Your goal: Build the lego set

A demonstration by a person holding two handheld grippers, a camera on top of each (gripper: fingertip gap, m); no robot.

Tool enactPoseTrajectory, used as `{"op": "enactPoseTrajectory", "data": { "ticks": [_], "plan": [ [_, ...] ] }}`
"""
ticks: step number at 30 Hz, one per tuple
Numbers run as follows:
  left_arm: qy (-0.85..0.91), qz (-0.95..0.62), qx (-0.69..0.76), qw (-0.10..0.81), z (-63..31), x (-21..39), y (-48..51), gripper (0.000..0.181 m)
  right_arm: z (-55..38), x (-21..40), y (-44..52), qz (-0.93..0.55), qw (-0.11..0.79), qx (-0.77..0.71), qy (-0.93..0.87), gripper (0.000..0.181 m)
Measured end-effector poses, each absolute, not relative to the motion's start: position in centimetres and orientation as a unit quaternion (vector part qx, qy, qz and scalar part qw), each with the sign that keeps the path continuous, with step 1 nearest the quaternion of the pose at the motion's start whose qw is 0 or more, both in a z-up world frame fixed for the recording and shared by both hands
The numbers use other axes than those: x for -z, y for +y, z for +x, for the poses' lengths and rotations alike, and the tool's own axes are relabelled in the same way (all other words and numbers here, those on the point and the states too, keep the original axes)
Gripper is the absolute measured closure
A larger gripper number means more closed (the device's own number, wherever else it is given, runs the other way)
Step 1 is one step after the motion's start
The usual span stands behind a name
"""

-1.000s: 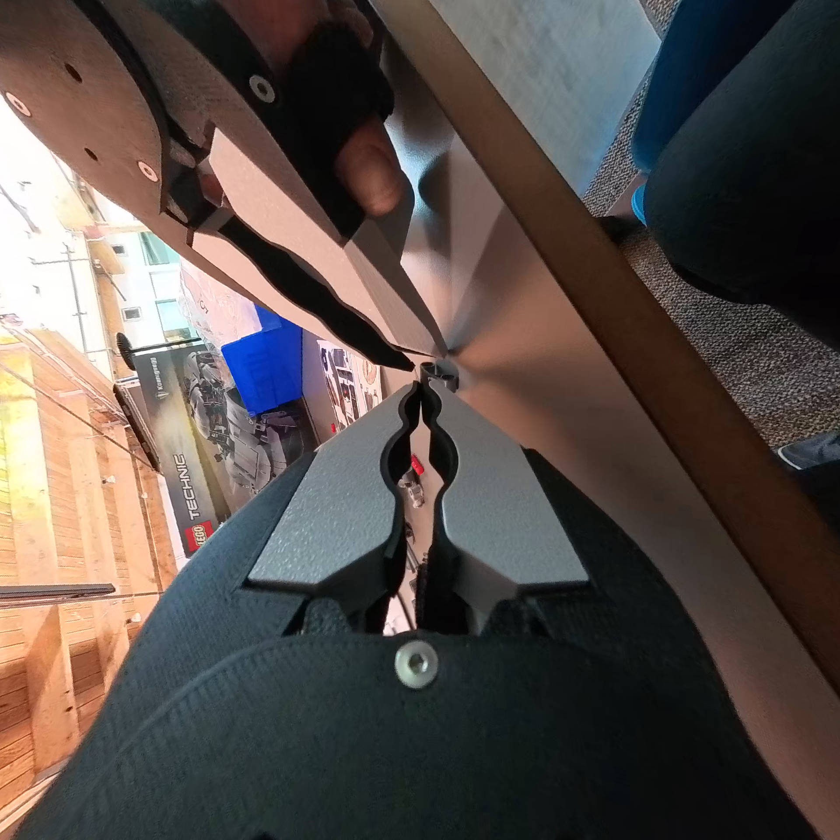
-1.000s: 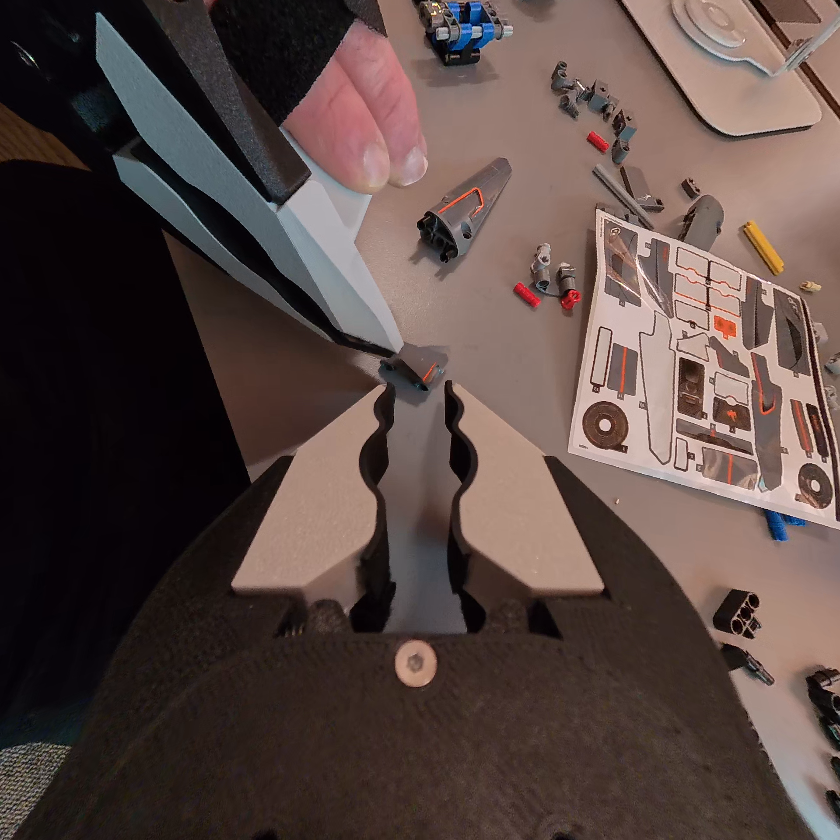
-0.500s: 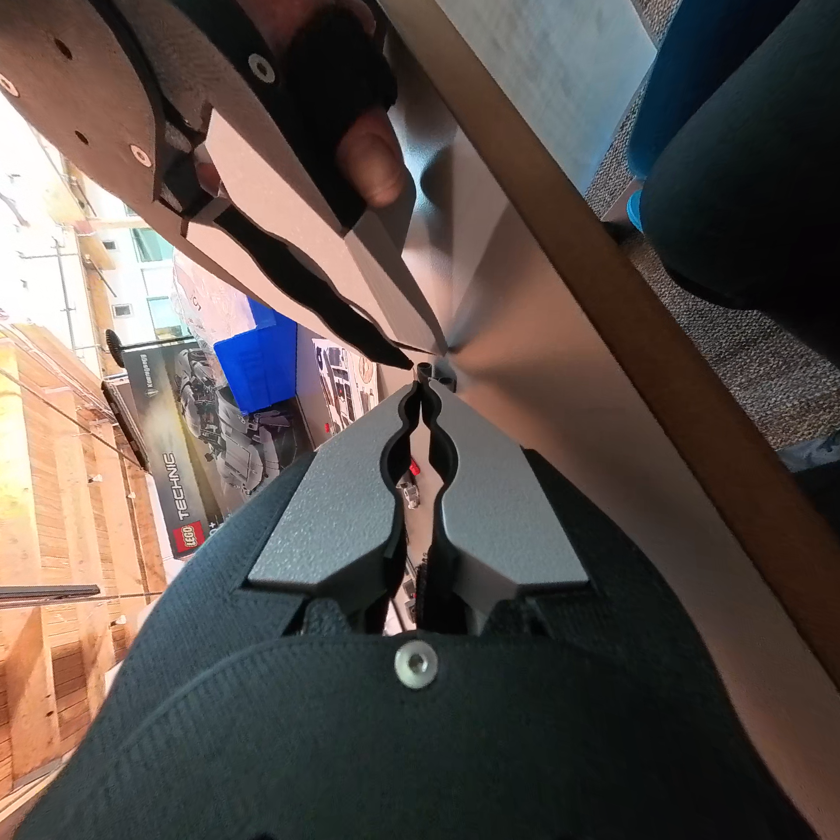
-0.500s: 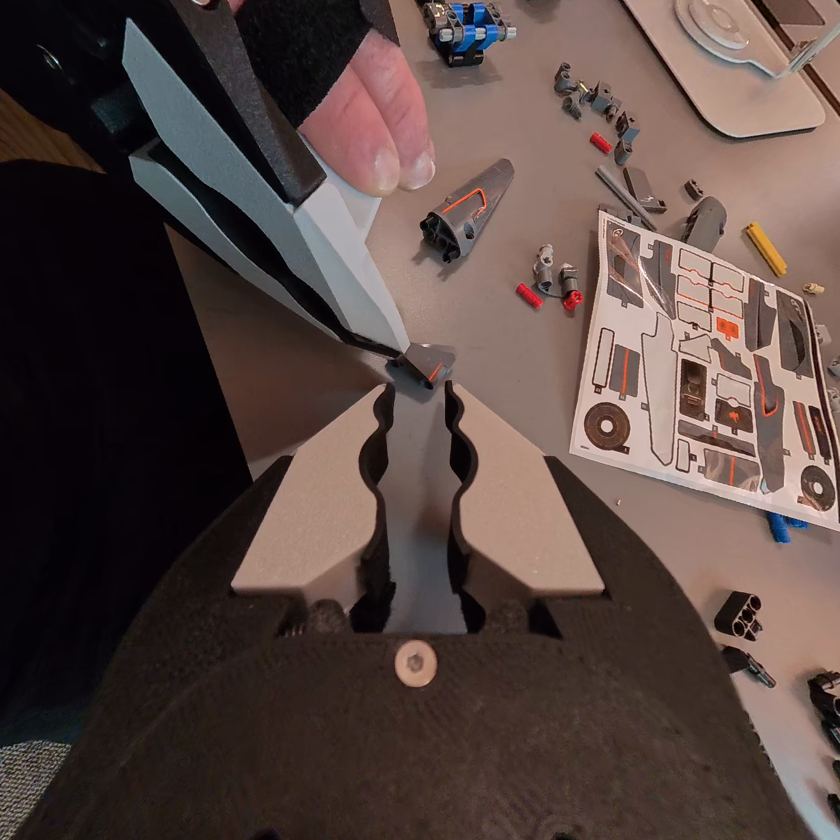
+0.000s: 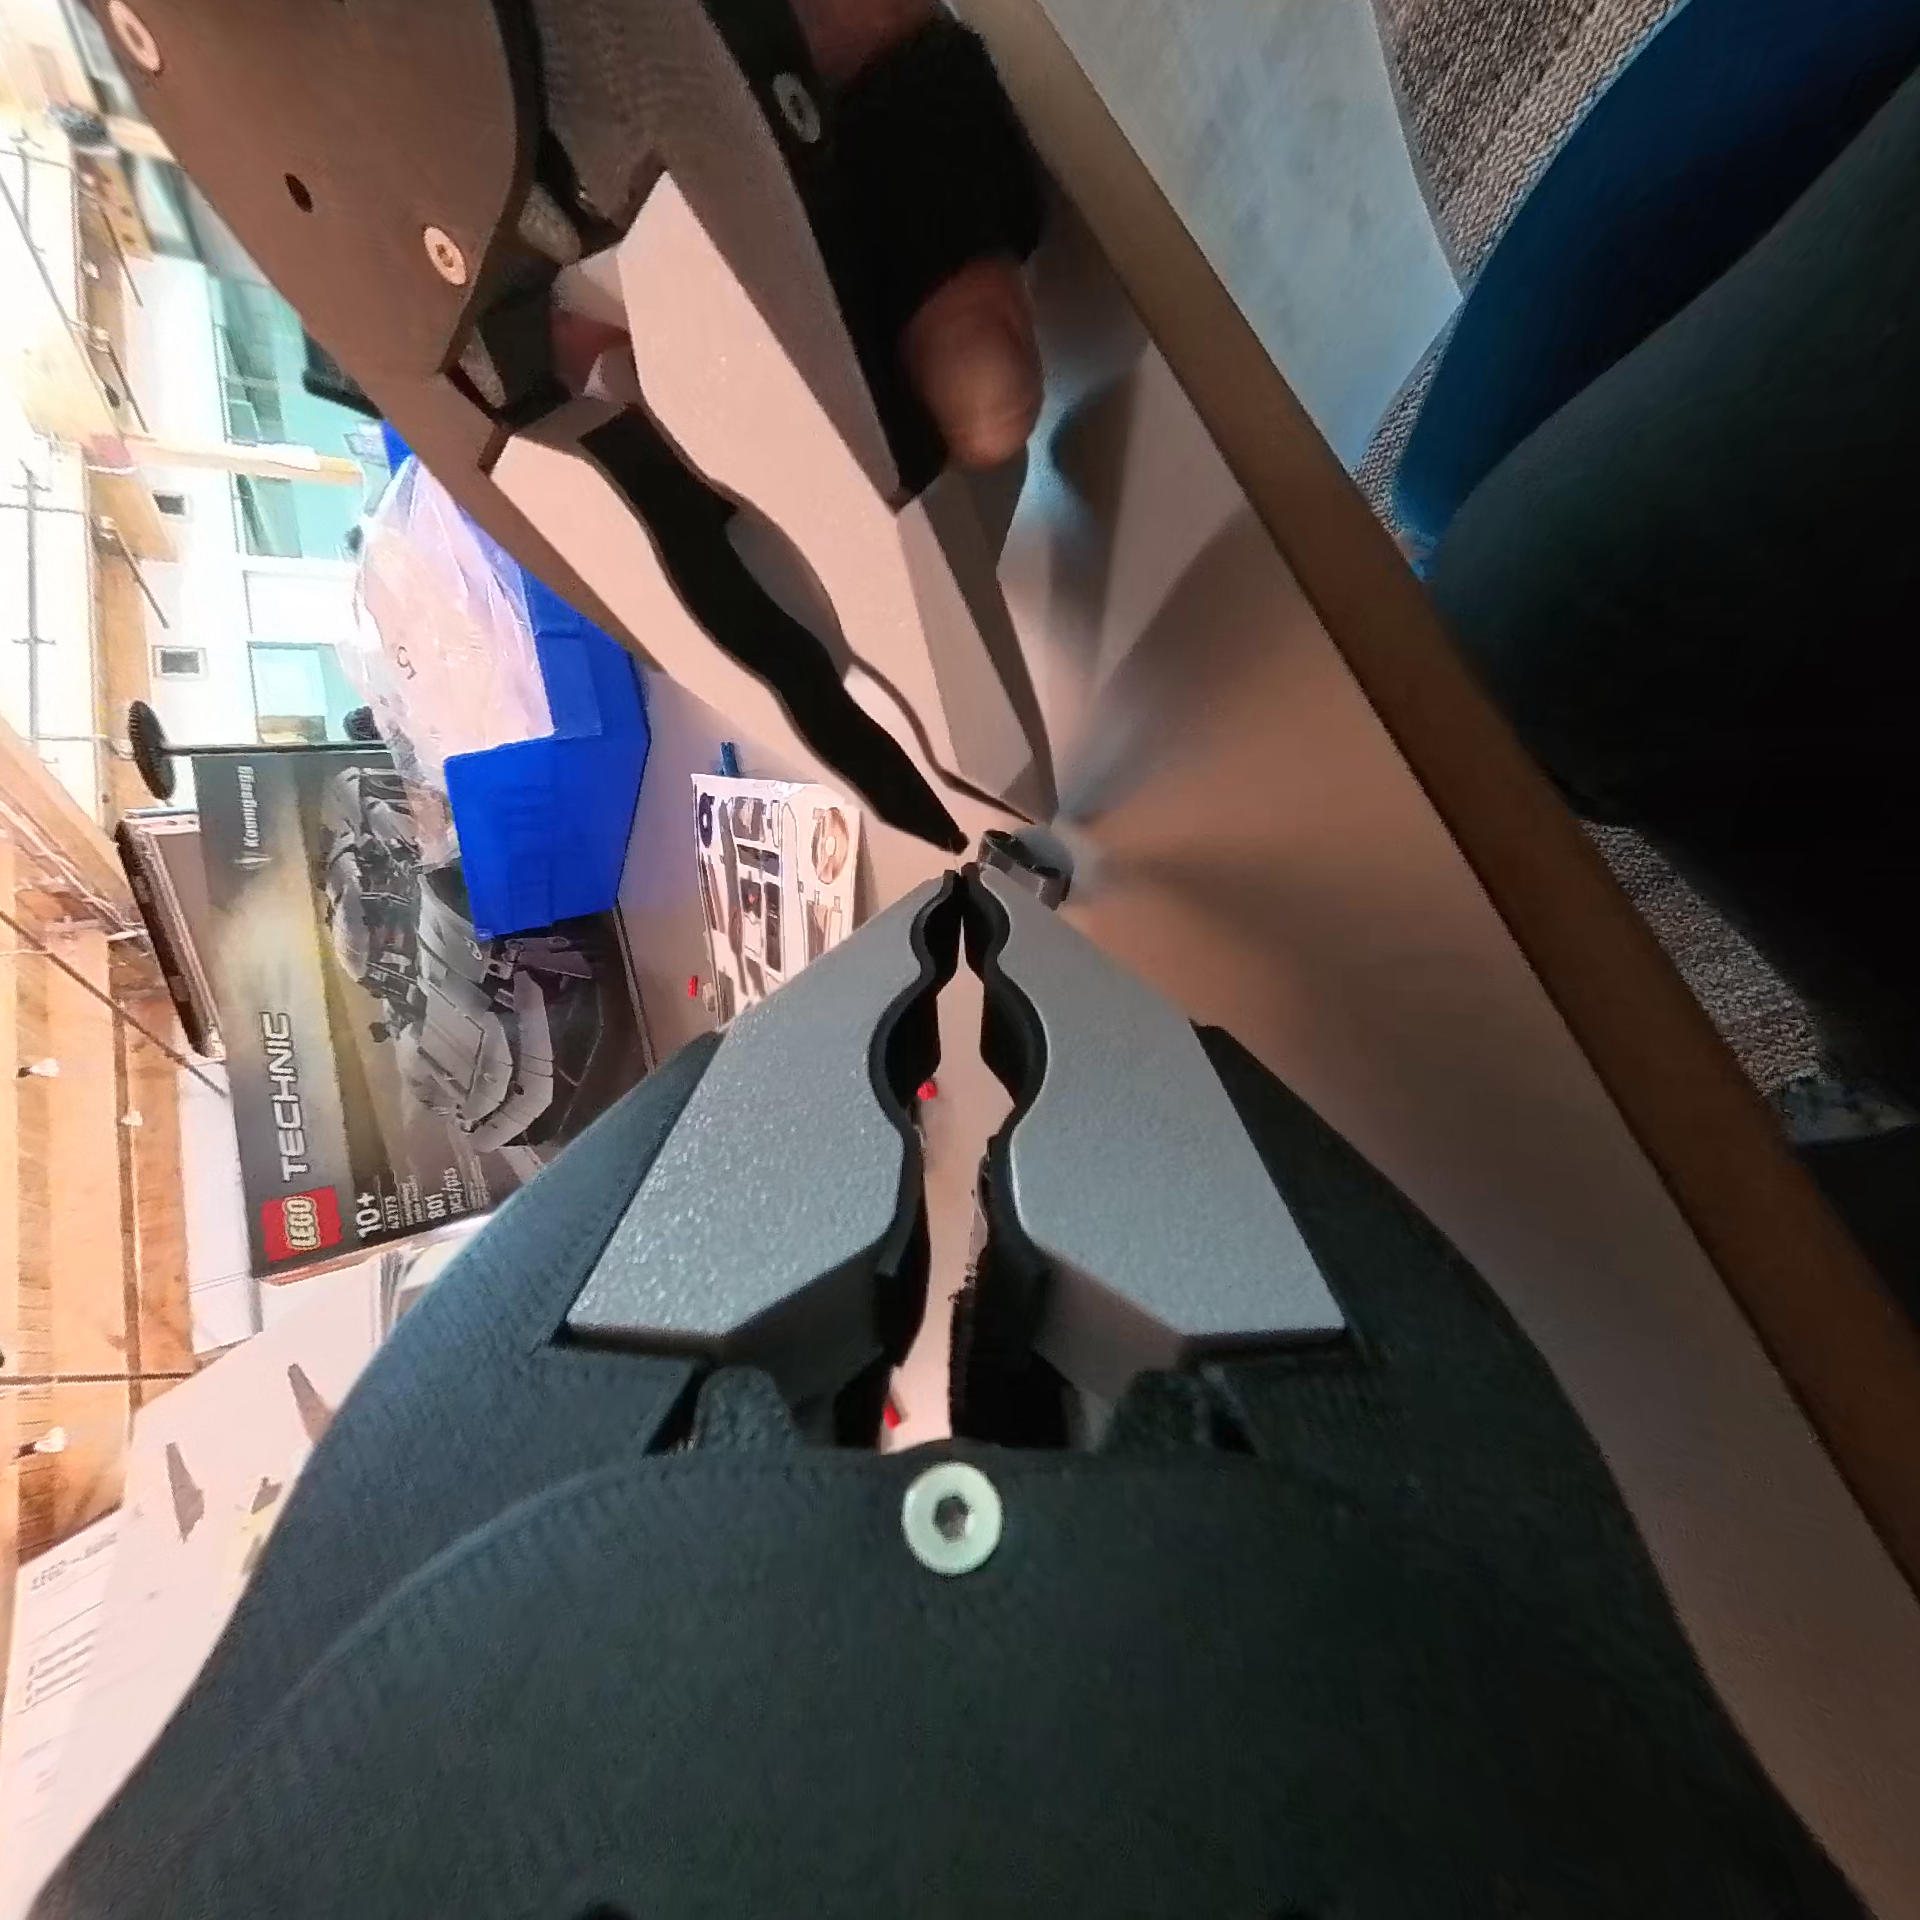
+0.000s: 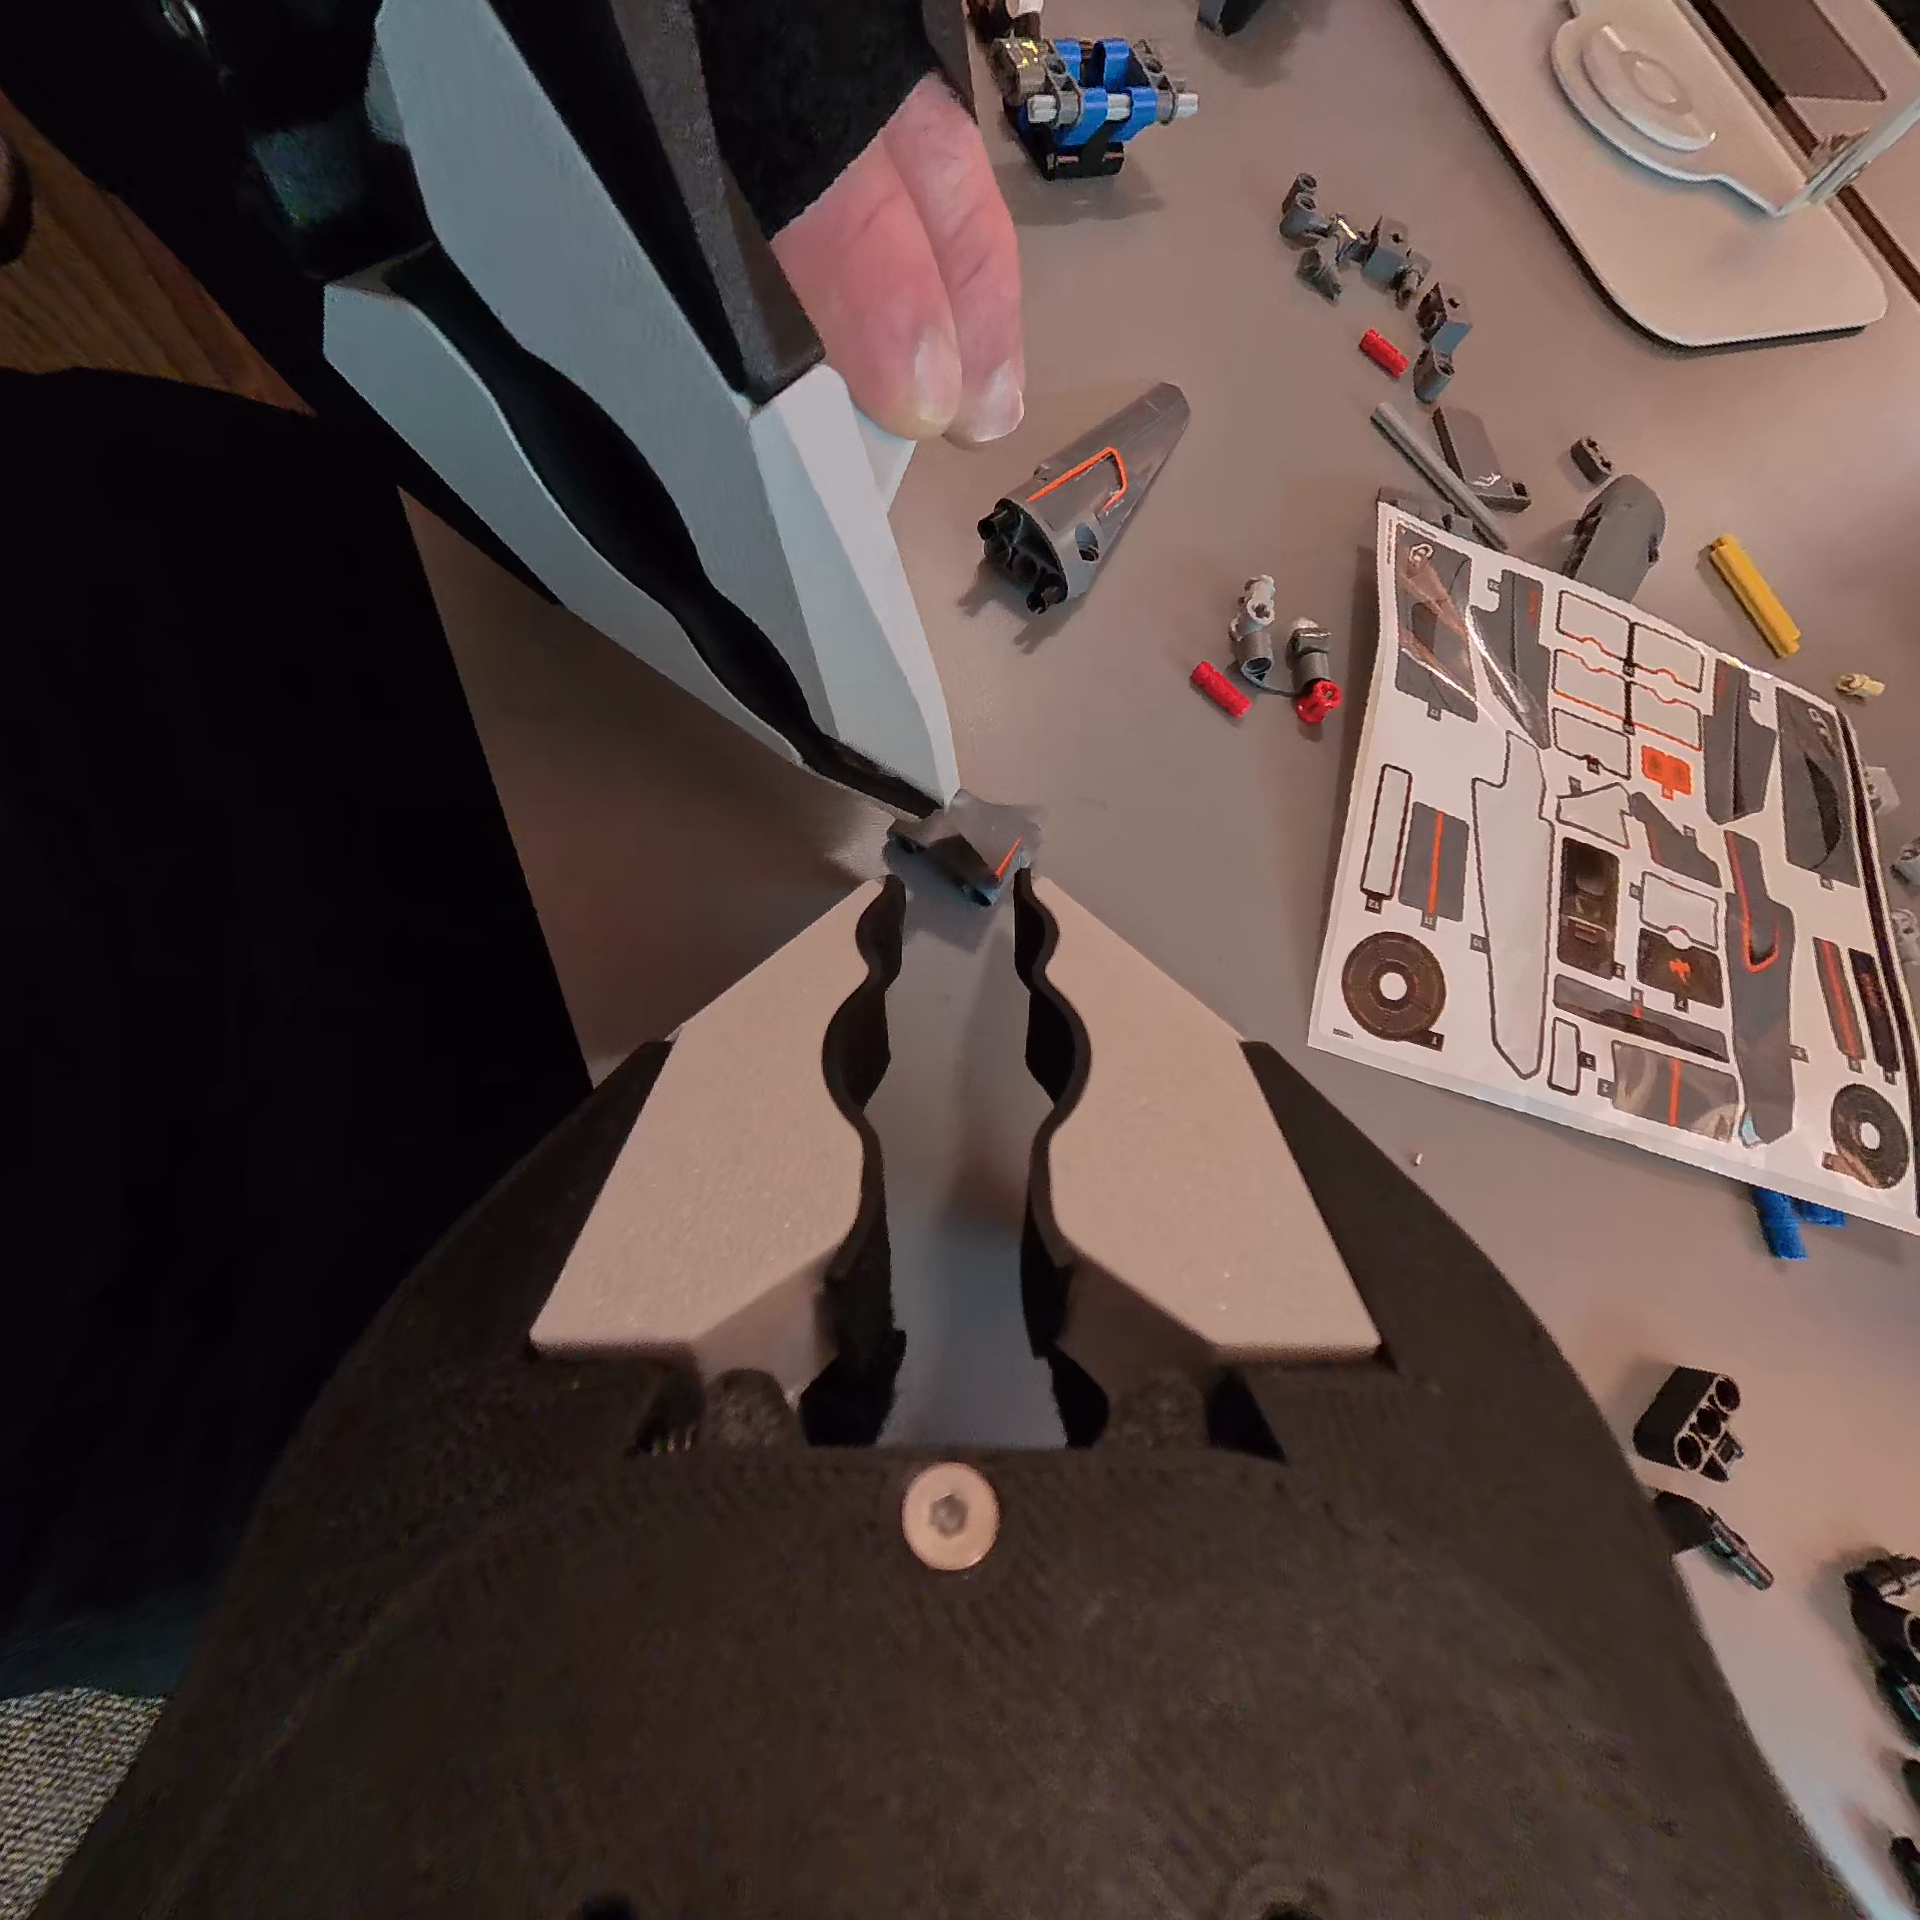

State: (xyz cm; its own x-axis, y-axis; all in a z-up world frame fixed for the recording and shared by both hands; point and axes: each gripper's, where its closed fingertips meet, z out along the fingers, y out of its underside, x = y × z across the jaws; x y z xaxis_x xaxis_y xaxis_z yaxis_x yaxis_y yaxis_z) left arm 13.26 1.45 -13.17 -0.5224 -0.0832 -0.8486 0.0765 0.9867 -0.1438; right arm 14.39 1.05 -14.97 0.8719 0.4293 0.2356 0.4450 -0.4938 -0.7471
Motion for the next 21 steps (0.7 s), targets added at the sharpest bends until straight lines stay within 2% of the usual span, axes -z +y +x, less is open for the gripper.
{"op": "enactPoseTrajectory", "data": {
  "ticks": [21],
  "plan": [
    [0.871, -0.041, 0.112, 0.476, 13.7, 12.7, 2.5, 0.181, 13.3, 14.1, 0.3, -0.842, 0.461, 0.015, -0.279, 0.165]
  ]
}}
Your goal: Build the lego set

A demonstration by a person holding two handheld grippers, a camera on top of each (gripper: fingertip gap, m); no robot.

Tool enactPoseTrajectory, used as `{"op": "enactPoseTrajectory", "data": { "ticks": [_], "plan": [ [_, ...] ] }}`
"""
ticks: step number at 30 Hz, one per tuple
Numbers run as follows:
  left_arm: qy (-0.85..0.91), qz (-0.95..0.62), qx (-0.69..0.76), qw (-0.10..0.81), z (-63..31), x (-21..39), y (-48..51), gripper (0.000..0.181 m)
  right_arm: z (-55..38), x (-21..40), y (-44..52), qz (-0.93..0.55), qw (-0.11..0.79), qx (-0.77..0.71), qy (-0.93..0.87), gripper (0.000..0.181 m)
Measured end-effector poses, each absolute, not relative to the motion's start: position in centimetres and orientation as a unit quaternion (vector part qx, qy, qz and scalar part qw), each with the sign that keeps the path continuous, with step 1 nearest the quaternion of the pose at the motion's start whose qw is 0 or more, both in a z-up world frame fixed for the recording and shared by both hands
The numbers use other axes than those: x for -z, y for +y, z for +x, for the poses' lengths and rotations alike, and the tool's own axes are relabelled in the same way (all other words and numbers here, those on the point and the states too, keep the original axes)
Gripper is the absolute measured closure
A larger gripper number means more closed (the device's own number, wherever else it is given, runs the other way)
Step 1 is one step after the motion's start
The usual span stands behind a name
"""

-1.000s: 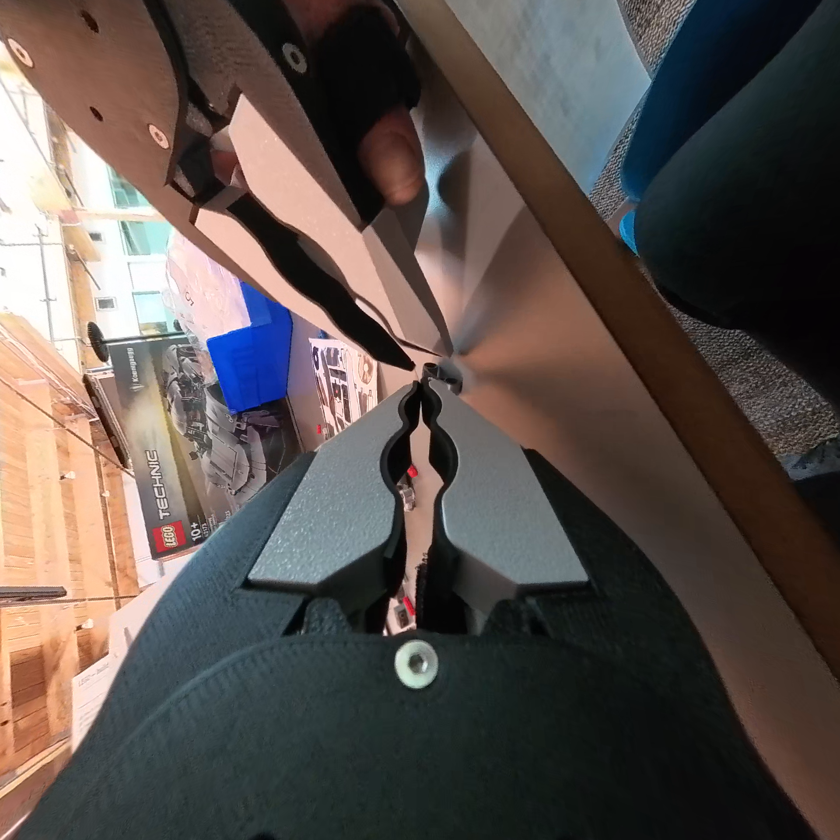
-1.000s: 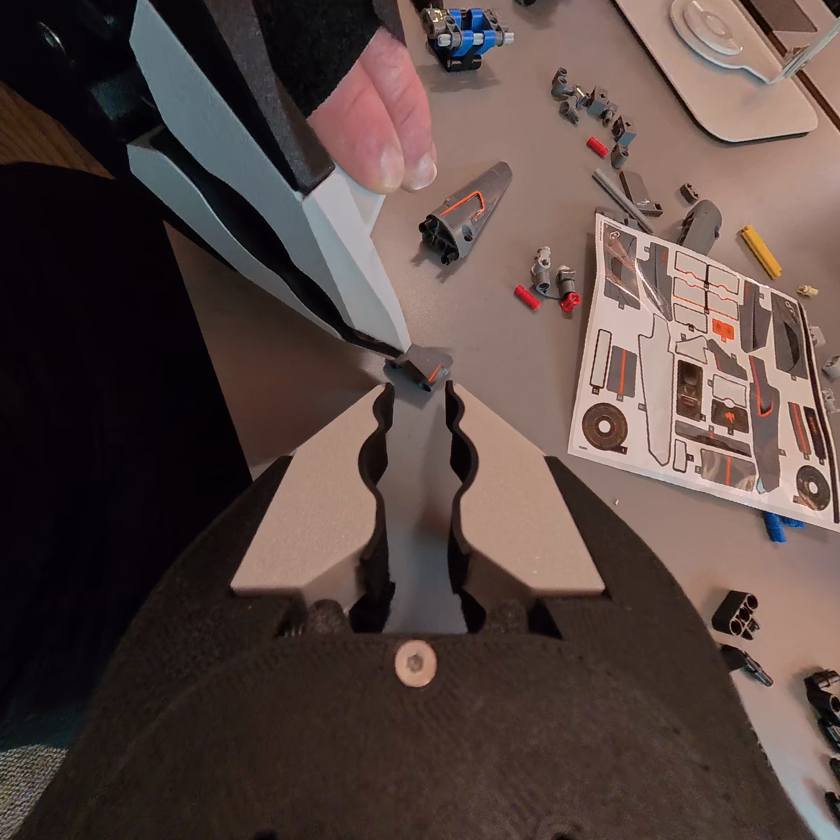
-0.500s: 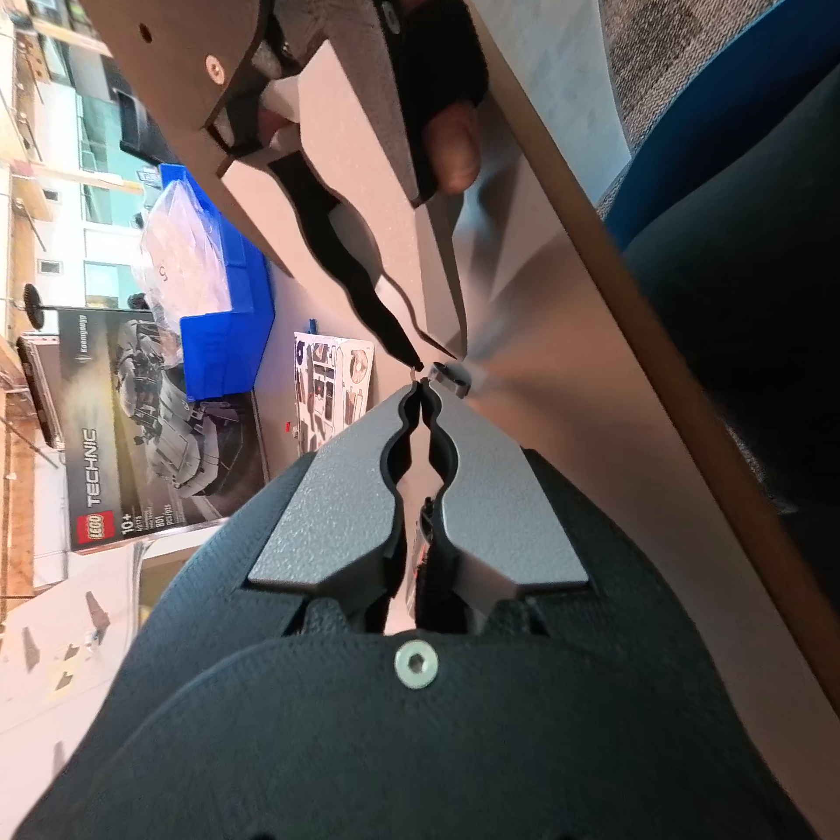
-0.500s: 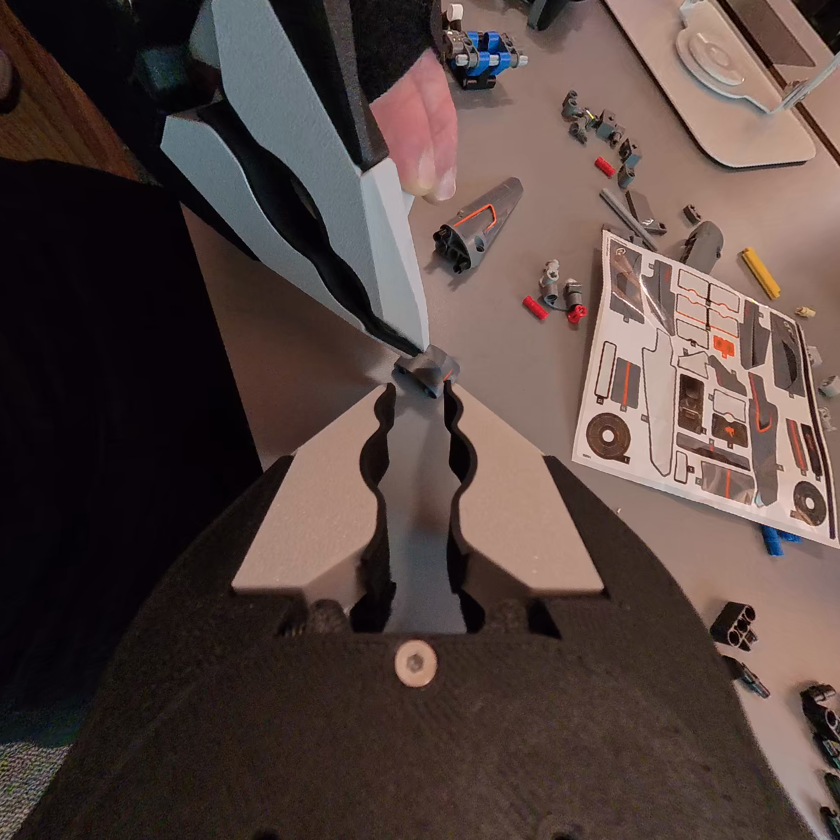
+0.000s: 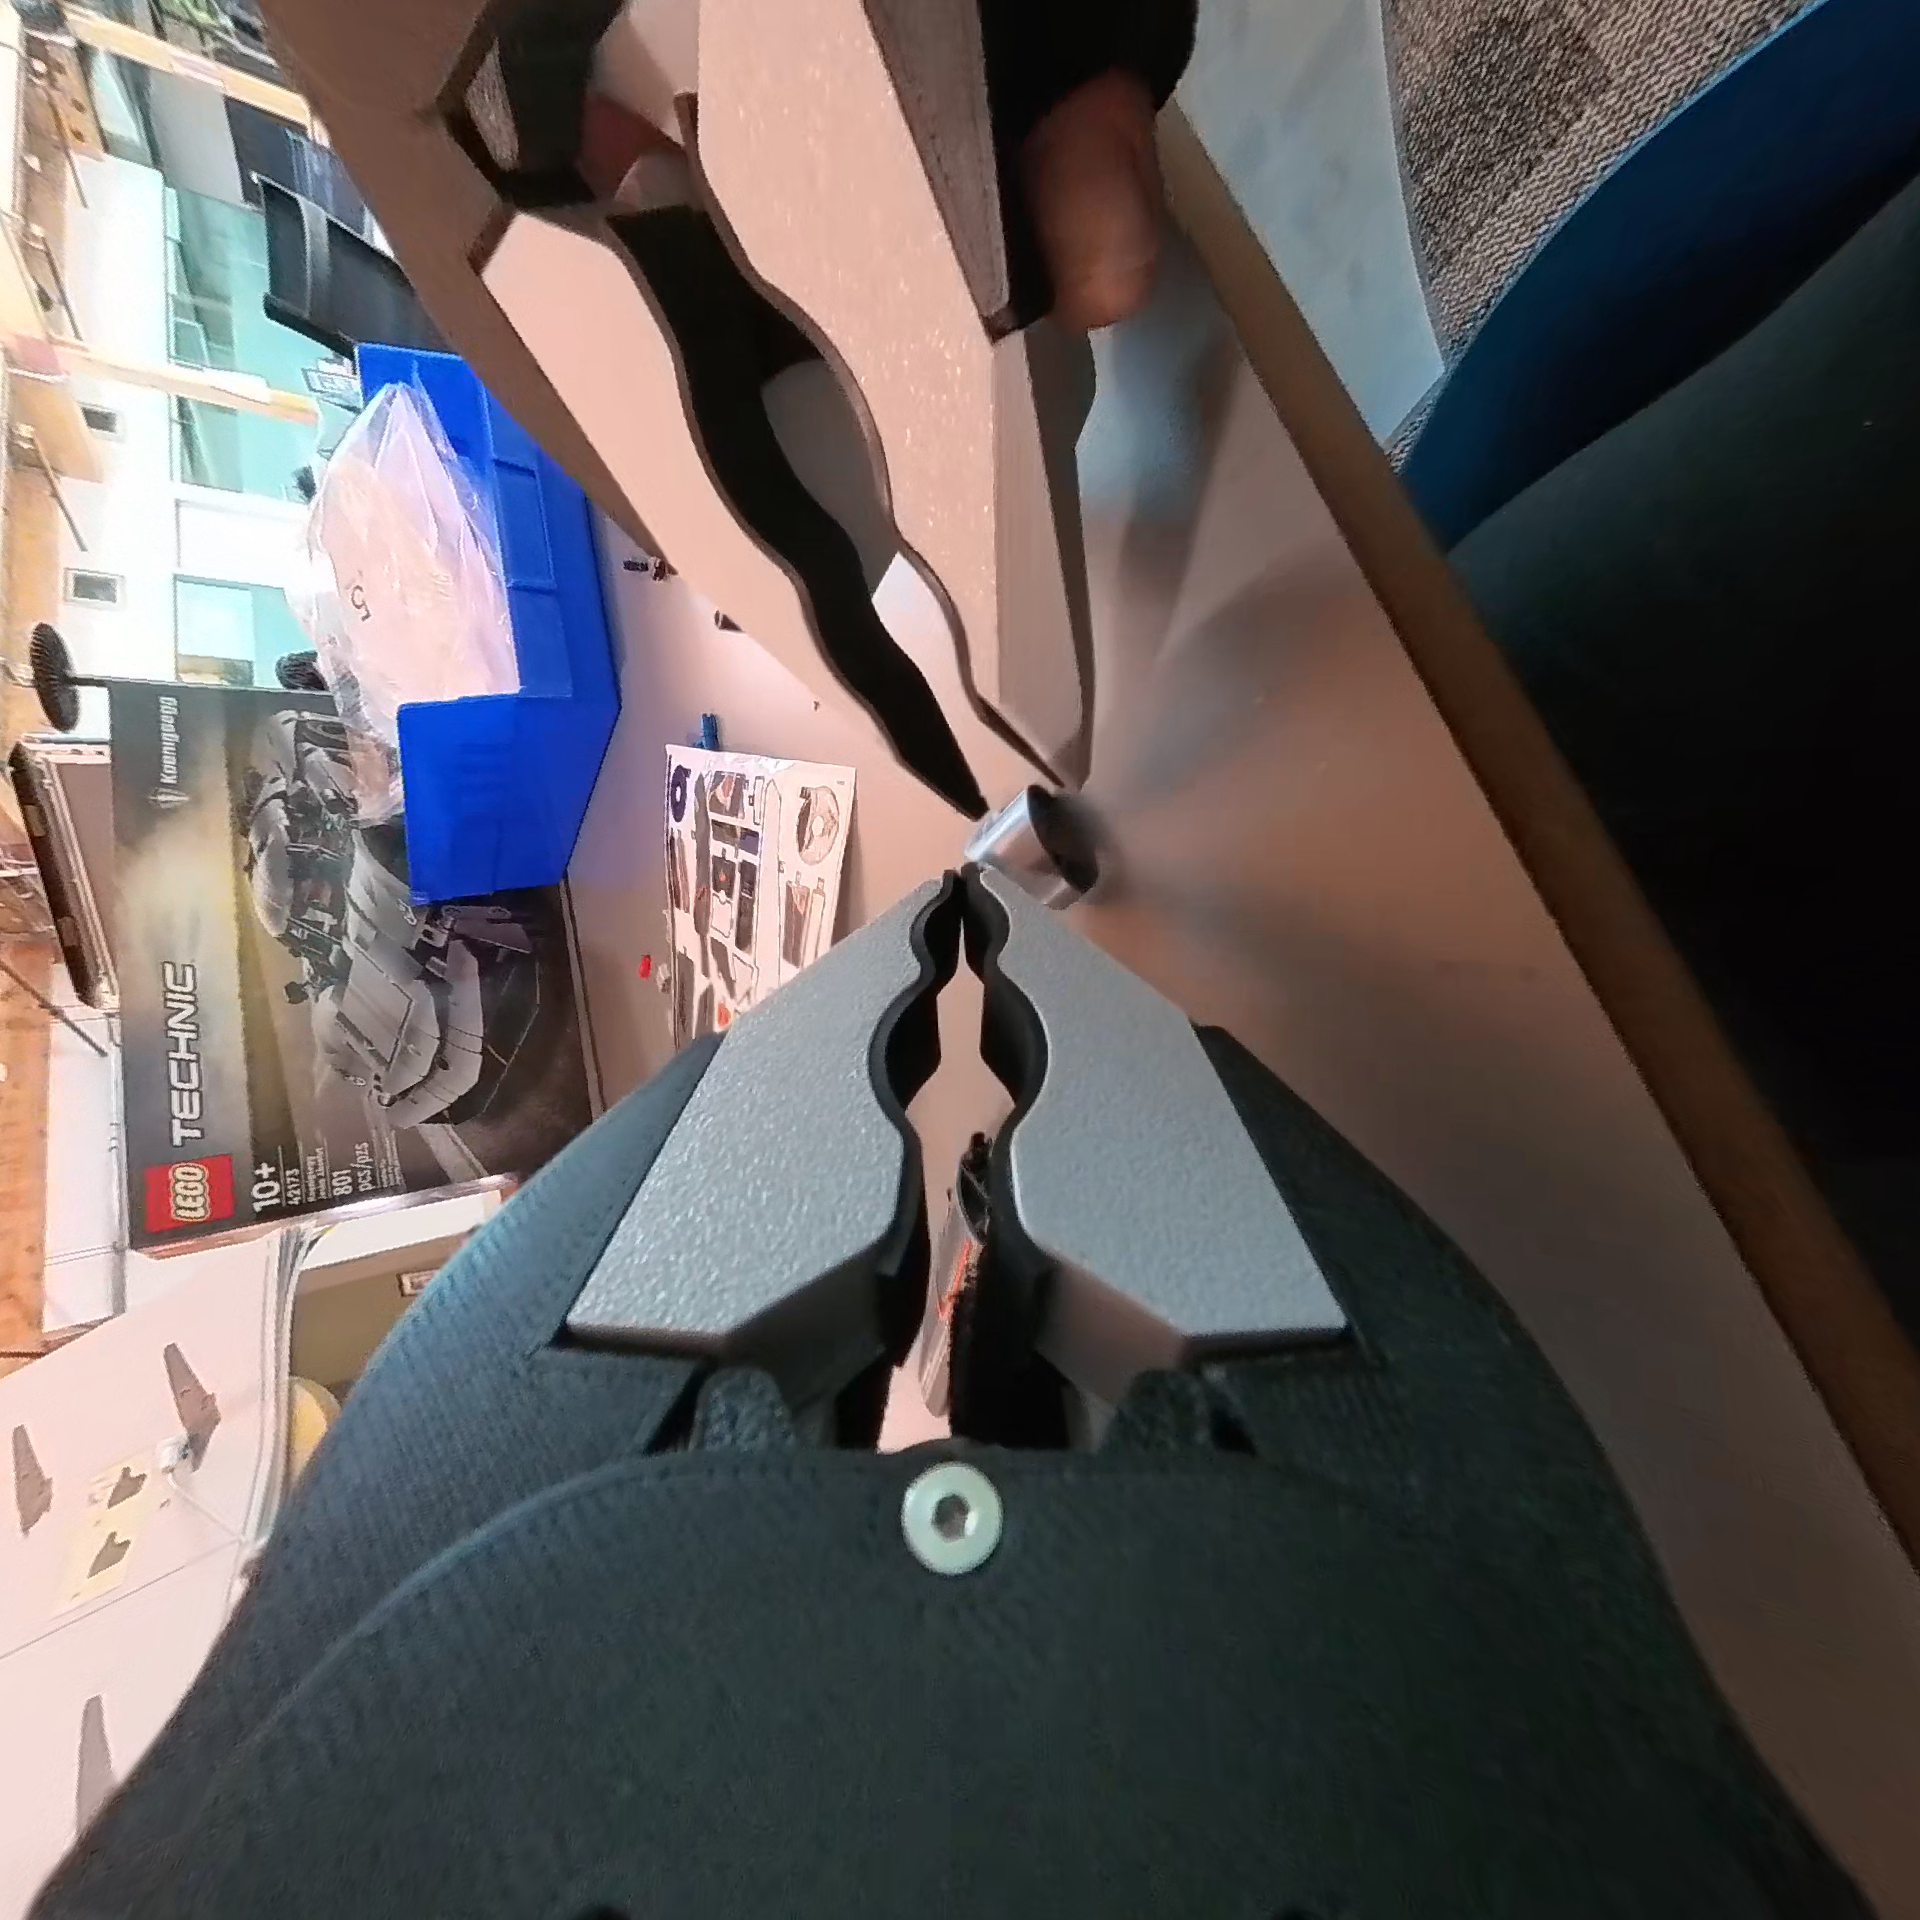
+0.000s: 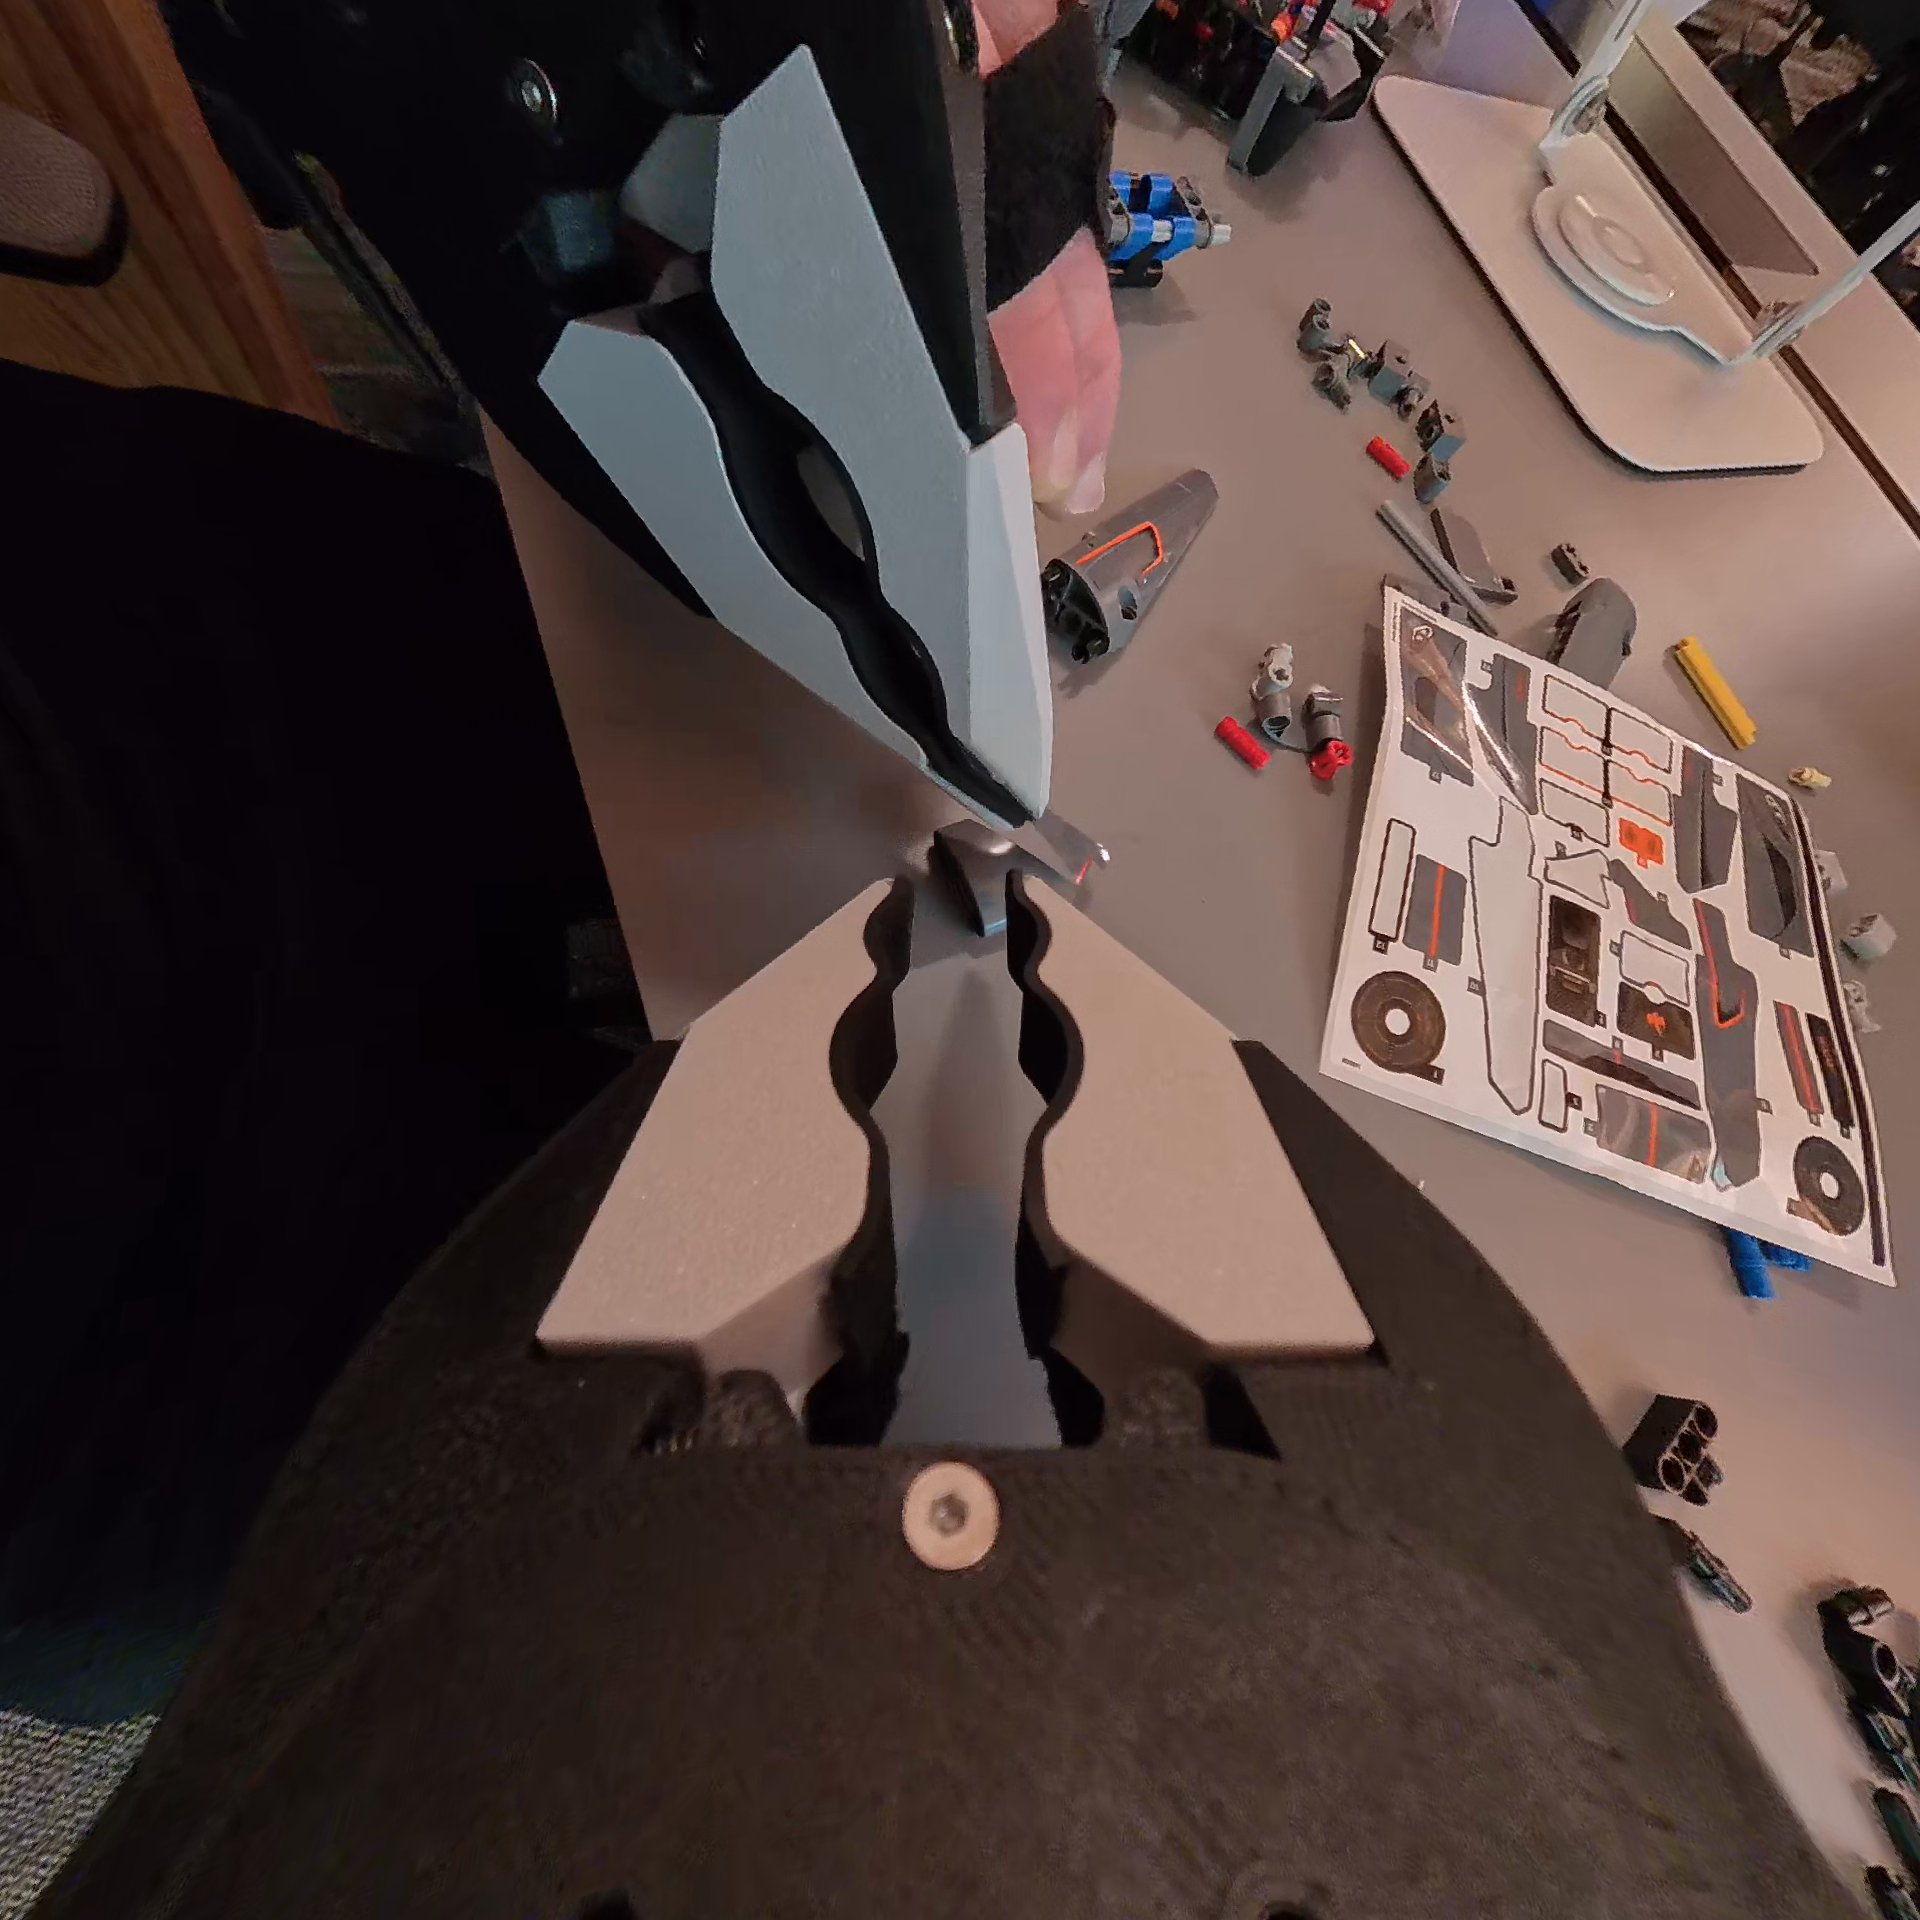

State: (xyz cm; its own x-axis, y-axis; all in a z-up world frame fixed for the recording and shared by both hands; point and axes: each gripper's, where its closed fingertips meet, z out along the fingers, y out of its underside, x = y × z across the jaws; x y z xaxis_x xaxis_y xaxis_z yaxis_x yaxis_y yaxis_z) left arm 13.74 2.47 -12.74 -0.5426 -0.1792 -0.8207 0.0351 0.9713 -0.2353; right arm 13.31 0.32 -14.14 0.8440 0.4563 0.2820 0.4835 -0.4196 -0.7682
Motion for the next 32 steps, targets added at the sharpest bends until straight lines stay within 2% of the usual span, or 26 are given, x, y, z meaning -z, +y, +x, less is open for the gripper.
{"op": "enactPoseTrajectory", "data": {
  "ticks": [10, 19, 32],
  "plan": [
    [0.865, 0.018, 0.105, 0.490, 13.4, 12.3, 2.3, 0.181, 13.0, 14.0, 0.5, -0.837, 0.467, 0.025, -0.285, 0.163],
    [0.838, 0.158, 0.106, 0.511, 12.7, 12.6, 0.9, 0.181, 14.0, 14.0, 0.0, -0.843, 0.468, 0.043, -0.262, 0.165],
    [0.785, 0.195, 0.107, 0.578, 14.1, 13.0, 0.4, 0.181, 14.2, 14.3, 0.1, -0.847, 0.459, 0.050, -0.261, 0.167]
  ]
}}
